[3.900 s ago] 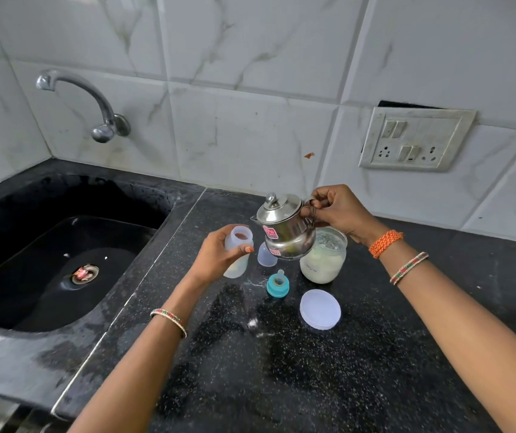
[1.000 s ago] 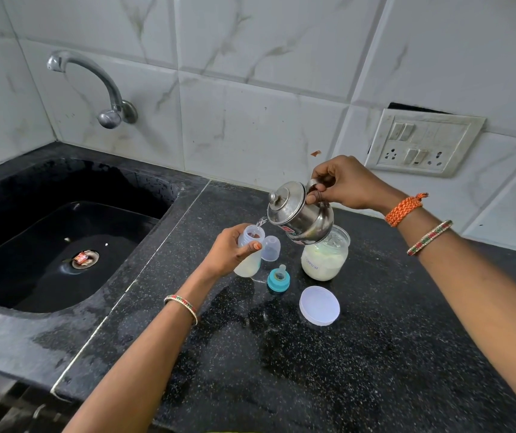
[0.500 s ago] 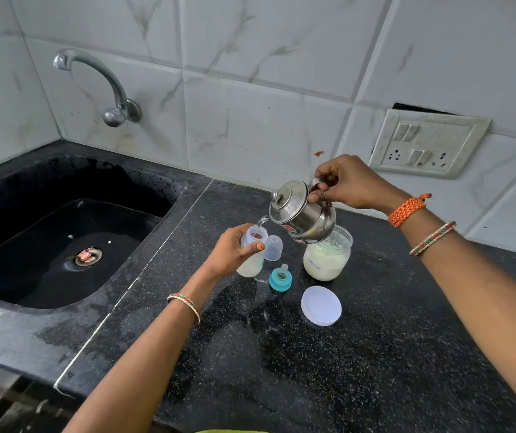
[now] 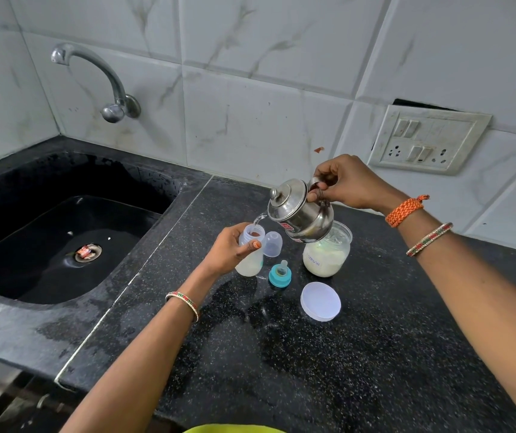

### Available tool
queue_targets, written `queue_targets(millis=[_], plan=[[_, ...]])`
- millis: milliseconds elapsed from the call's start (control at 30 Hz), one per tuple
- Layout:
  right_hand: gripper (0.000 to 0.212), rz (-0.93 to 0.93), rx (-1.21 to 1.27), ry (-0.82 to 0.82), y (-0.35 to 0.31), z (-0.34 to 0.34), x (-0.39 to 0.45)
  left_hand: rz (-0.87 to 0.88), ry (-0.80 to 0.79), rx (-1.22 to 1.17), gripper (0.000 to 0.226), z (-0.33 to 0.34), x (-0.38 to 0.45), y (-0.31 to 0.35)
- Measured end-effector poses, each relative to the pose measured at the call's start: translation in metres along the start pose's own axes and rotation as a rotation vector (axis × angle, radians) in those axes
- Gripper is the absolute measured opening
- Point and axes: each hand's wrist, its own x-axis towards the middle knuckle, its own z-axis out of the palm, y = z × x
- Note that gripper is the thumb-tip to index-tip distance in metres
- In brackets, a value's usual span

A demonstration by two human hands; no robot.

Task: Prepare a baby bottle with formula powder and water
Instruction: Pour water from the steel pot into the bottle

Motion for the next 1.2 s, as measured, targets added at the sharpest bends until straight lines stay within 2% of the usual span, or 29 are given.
queue_targets(millis=[233, 467, 1200], plan=[[0.028, 0.004, 0.006, 0.001, 0.0027, 0.0051, -0.0014, 0.015, 0.01, -0.003, 0.084, -0.0031, 0.0026, -0.0023], [0.028, 0.005, 0.007, 0.008, 0.0053, 0.0063, -0.0017, 0.017, -0.001, -0.022, 0.072, -0.0029, 0.0042, -0.0025], [0.024, -0.005, 0.013, 0.03, 0.0049, -0.001, -0.0048, -0.021, 0.004, 0.035, 0.08, -0.004, 0.0013, -0.0037]])
